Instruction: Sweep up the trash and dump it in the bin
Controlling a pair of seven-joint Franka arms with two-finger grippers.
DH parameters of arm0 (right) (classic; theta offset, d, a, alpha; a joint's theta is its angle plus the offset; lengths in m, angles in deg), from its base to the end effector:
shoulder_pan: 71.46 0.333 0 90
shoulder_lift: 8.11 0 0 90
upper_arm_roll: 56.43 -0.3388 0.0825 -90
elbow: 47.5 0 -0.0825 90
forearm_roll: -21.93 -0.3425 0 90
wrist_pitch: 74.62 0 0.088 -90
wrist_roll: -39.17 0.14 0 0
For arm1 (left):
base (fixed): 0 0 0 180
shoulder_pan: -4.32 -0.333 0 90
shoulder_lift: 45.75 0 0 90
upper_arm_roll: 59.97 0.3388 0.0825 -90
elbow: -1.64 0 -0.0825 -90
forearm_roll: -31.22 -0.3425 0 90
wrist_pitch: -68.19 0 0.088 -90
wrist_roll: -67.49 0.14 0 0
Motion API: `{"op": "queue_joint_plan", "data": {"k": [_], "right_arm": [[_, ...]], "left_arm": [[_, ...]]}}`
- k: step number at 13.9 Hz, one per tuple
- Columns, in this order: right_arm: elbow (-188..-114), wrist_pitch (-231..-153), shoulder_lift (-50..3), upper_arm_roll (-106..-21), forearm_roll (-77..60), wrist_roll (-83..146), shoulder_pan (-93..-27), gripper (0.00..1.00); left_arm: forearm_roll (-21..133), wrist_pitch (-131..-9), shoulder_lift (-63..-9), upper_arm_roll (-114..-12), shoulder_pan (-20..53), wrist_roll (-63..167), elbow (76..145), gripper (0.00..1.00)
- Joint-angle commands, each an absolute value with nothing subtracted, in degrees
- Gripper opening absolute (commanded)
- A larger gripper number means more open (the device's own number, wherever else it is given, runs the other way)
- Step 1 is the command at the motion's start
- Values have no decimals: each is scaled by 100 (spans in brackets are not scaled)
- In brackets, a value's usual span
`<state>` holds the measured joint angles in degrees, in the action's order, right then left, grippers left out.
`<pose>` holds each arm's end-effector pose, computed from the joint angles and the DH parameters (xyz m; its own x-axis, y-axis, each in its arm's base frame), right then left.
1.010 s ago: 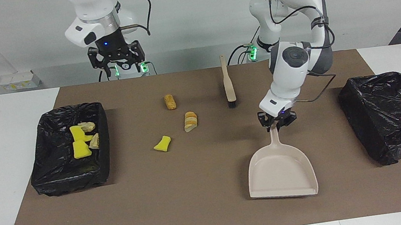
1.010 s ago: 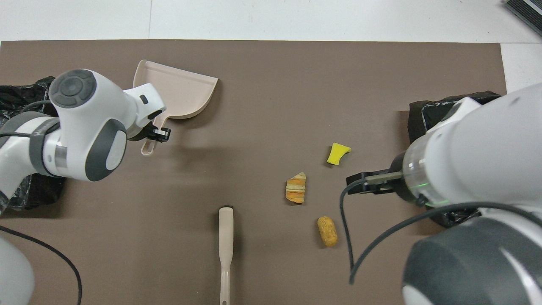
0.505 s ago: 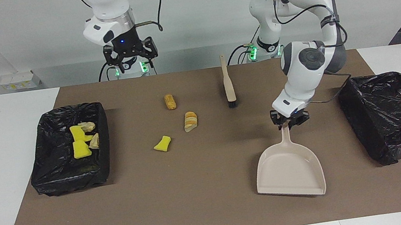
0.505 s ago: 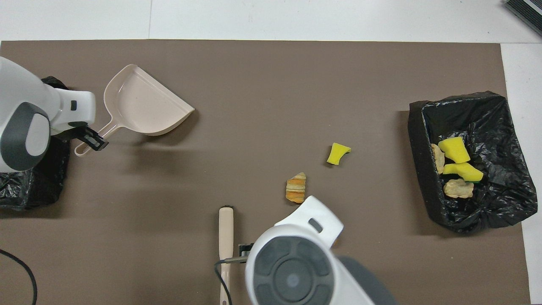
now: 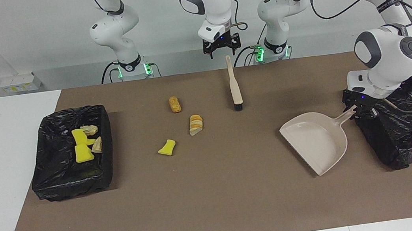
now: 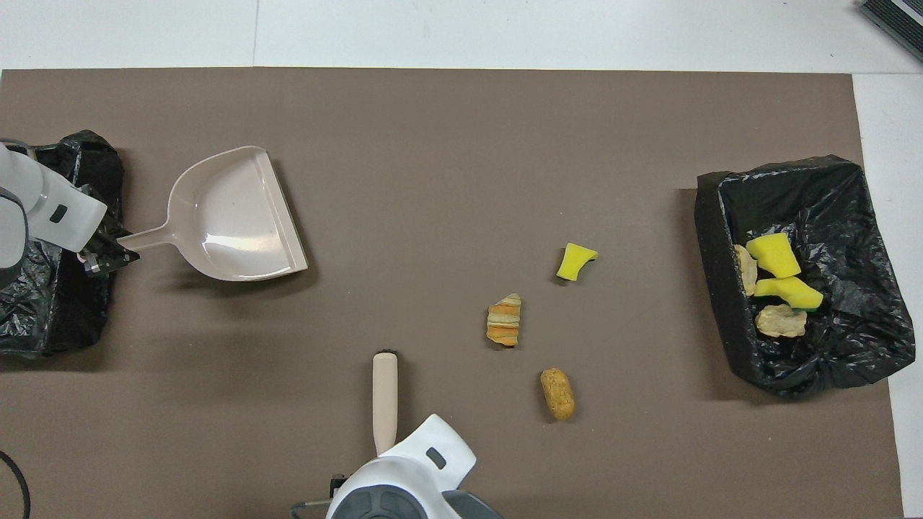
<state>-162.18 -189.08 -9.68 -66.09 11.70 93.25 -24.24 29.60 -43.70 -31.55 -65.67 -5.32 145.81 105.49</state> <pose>0.2709 0.4437 0.4508 0.9878 -0.0223 -0.1544 -0.0328 -0.9973 -0.0661 0.5747 0.0458 0.4050 0.2582 -0.9658 -0.0220 -0.9603 -0.2591 0.1037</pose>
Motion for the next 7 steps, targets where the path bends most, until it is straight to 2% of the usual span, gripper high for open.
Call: {"op": "queue_joint_plan", "data": {"k": [1, 2, 3, 5, 7], "right_arm": [[-16377, -19474, -1363, -6557, 1086, 9577, -2129, 95], [-16404, -19659, -1530, -6566, 1147, 9665, -1997, 95], [-16500, -19791, -1618, -6557, 1156, 9665, -1918, 90], [-16737, -20003, -1567, -6557, 1156, 9665, -1899, 84], [-16861, -20082, -1532, -6566, 1147, 9674, -1908, 76]], "left_arm": [[2973, -4641, -3406, -6612, -448, 15814, 10895, 0], [2973, -4782, -3467, -6612, -395, 16080, 11035, 0], [2973, -4948, -3546, -6612, -386, 16109, 11228, 0], [2973, -5361, -3739, -6612, -316, 16092, 11641, 0], [2973, -5468, -3801, -6612, -298, 16065, 11774, 0]]}}
